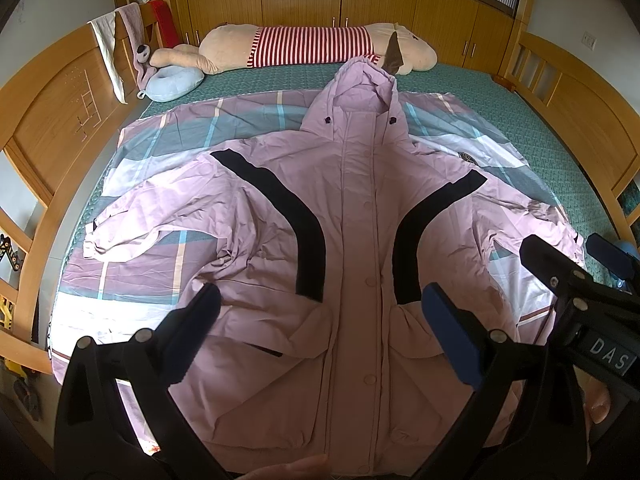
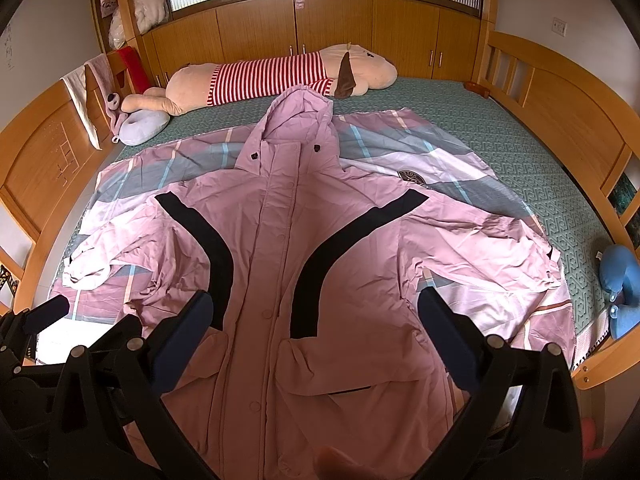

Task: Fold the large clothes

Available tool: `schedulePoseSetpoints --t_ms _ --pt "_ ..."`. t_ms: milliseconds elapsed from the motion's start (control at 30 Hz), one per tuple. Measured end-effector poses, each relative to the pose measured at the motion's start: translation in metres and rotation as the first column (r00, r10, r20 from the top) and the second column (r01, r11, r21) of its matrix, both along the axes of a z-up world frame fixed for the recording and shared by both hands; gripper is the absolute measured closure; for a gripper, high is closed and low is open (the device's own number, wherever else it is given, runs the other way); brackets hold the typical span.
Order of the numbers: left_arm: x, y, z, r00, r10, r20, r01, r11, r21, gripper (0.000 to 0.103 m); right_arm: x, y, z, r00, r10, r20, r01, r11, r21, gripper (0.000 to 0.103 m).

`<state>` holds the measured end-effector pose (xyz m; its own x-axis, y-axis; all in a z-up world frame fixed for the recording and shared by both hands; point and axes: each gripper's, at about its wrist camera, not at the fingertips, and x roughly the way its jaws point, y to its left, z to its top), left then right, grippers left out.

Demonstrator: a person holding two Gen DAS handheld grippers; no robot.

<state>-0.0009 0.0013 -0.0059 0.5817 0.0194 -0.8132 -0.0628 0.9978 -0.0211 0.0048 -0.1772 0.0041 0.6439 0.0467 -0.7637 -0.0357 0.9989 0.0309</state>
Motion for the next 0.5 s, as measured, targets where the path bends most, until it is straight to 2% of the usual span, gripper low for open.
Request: schedulePoseSetpoints --t_ms 500 --pt "-0.0008 0.0001 -0.0019 1.000 0.000 -0.001 0.000 1.000 0.002 0.002 -0.0005 0.0002 0.0003 1.000 0.002 0.000 -0.002 1.000 -0.001 0.001"
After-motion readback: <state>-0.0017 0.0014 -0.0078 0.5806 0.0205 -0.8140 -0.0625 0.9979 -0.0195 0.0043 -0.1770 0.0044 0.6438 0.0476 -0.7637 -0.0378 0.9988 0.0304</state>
